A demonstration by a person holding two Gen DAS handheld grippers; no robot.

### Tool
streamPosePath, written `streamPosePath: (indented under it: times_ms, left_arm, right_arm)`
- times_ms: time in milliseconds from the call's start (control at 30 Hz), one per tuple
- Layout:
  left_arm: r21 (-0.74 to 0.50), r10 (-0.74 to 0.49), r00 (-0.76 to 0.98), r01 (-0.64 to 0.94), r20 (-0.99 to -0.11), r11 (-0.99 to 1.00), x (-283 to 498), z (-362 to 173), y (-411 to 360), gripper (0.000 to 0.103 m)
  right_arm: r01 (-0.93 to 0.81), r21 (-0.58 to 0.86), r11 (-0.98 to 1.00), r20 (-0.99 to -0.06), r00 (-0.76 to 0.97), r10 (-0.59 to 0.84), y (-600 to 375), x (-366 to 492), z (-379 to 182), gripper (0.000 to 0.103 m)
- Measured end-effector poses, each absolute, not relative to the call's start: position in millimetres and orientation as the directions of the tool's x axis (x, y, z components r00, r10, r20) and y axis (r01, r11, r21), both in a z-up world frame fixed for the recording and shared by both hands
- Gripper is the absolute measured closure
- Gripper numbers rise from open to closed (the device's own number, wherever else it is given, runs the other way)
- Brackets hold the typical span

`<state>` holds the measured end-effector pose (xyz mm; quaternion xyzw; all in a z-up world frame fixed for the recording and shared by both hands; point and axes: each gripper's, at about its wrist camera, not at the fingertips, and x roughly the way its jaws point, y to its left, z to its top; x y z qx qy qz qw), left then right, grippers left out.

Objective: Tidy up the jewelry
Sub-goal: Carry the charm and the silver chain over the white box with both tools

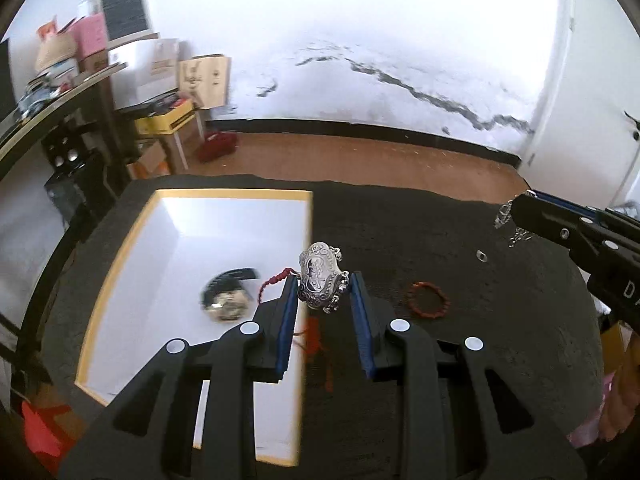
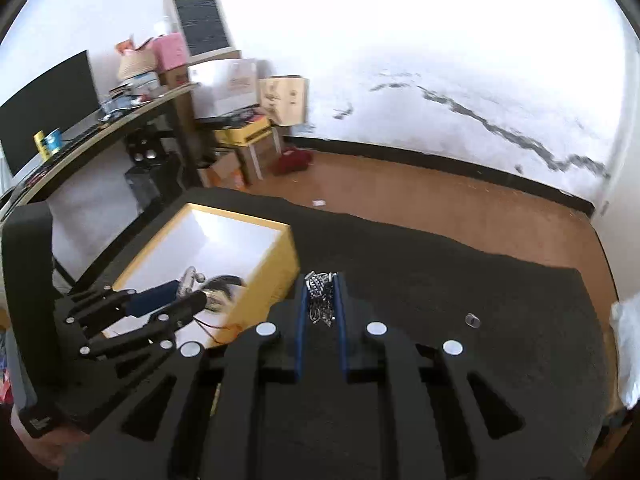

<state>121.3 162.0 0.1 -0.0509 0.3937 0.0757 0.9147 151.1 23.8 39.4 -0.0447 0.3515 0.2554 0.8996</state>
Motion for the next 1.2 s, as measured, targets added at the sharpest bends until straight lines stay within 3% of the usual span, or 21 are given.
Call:
streamPosePath:
  times_ms: [533,900,1200]
  left_arm:
    - [-0.043,0.255,0.7,-0.378,-0.667,0.925,73.8,34.6,283.4,0.076]
    - [-0.022,0.246,0.655,-0.372,-0.715,0.928,83.4,-1.4,286.4,0.076]
    - [-0.019,0.197,0.531,-0.374,-0.824,0.927,110.5,-72.1,295.6,0.076]
  right_arm:
    - [-0.63,0.094,0.771,-0.658,0.542,0.523,155.1,130.7,41.7,0.09]
    - [-0.658,0.086,0.748,-0.684,0.507,0.525,181.3,131.0,22.8,0.09]
    - [-0.657,0.087,0.749,-0.691,0.501,0.52,184.0,134.2,18.3,0.09]
